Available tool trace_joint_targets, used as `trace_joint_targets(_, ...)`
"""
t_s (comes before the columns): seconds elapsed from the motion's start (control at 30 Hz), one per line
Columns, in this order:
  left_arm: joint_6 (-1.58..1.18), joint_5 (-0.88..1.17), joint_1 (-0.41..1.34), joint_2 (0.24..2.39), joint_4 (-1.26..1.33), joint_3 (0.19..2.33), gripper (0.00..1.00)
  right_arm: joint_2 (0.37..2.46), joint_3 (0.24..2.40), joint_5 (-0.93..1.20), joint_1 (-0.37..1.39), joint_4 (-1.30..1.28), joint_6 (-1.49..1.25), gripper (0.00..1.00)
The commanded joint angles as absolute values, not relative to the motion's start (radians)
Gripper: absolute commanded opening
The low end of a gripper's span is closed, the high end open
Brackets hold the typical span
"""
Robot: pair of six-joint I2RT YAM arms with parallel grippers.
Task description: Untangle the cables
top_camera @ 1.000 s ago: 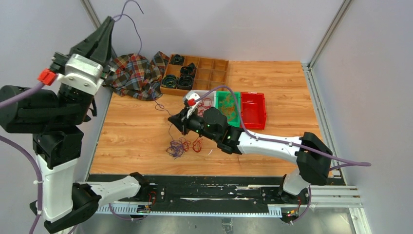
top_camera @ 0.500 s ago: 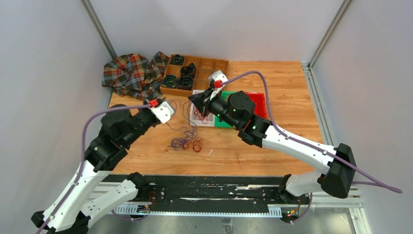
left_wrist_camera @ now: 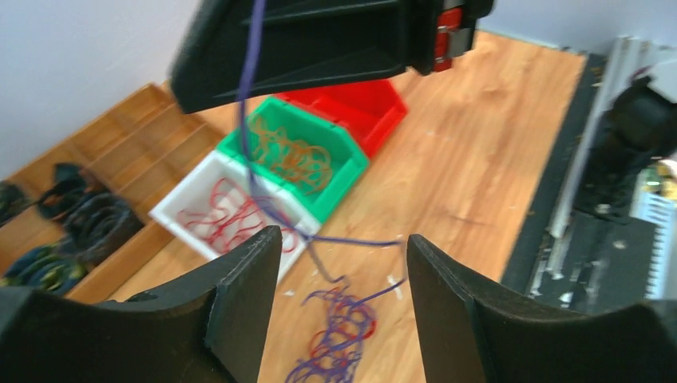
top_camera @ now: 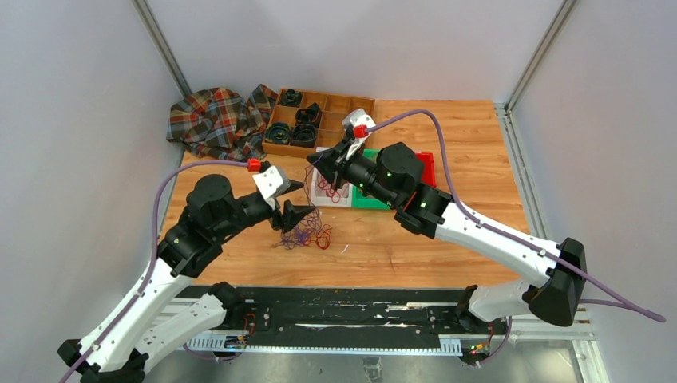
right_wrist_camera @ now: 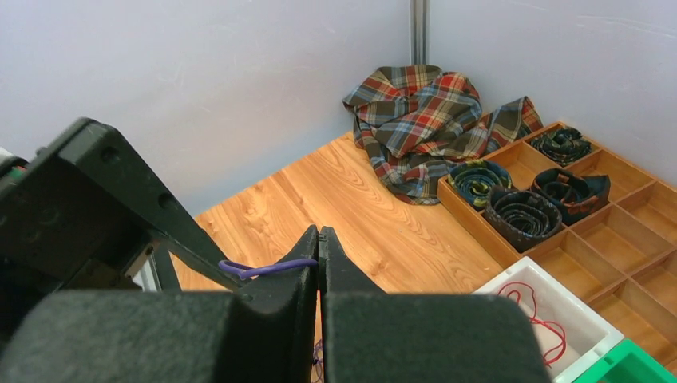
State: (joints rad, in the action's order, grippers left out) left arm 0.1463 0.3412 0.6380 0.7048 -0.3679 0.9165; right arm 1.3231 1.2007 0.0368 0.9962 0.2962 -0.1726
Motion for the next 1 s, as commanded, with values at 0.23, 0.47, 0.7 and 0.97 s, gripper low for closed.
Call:
trace_joint_targets(0.23, 0.051, 0.435, 0.639, 0.763, -0.293, 0.952, 0.63, 1.305, 1.292, 0.036, 1.062, 0.261, -0.142, 0.01)
trace_joint_targets(0.47, -0.008, 0.436, 0.581, 0.780, -0.273, 0.985, 0.10, 1.294, 1.287, 0.021, 1.095, 0.257, -0.114, 0.01)
trace_joint_targets(0.7, 0.015, 0.616, 0.577, 0.799, -0.381, 1.062, 0.01, 1.272, 1.272, 0.011, 1.095, 0.256, -0.112, 0.21)
trace_joint_targets(0.97, 0.136, 0.679, 0.574, 0.818, -0.518, 1.185, 0.01, 1.140, 1.158, -0.013, 1.093, 0.246, -0.135, 0.59)
